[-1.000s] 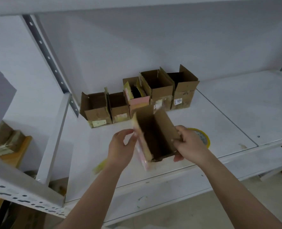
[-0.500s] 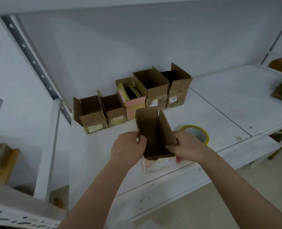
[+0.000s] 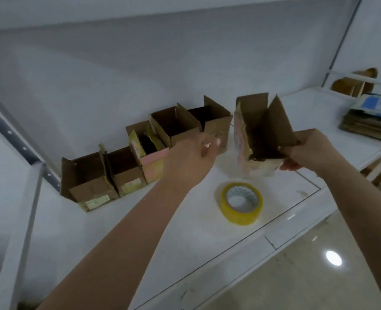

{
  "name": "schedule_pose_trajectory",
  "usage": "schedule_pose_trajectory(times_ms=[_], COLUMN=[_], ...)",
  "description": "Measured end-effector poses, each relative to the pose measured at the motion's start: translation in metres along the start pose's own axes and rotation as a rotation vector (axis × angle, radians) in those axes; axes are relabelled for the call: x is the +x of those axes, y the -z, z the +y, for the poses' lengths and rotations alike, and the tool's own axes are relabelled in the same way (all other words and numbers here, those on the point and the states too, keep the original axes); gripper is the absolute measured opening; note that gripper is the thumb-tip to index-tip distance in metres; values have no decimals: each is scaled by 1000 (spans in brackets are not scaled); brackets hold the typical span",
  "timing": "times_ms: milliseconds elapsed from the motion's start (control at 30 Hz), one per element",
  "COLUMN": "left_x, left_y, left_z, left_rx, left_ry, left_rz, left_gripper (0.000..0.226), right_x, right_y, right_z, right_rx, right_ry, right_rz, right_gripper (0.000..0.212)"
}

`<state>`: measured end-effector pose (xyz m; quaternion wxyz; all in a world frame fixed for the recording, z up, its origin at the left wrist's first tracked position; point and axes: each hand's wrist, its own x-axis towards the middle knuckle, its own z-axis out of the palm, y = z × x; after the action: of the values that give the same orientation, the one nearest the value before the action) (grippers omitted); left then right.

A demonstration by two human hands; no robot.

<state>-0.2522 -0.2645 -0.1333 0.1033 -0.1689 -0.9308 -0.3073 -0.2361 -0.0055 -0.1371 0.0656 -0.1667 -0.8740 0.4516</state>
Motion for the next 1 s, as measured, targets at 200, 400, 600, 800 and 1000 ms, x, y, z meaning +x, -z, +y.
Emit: schedule_pose_trajectory(times_ms=[200, 400, 600, 800, 1000], left_x=[43, 87, 116, 142, 147], left_y=[-51, -76, -96, -104, -106], left_z=[9, 17, 9, -2, 2], left_rx=[292, 389, 606, 702, 684], left_ry=[78, 135, 124, 202, 189], left_rz=[-131, -97, -86, -321, -224], left_gripper=[40, 22, 41, 38, 33], right_x=[55, 102, 142, 177, 204], right_y=[30, 40, 34, 27, 2], right_z=[47, 57, 66, 67, 55], right_rx=[24, 37, 57, 176, 42], right_ry=[-191, -114, -92, -62, 22], right_rz=[-193, -181, -191, -193, -234], right_gripper=[28, 30, 40, 53, 37])
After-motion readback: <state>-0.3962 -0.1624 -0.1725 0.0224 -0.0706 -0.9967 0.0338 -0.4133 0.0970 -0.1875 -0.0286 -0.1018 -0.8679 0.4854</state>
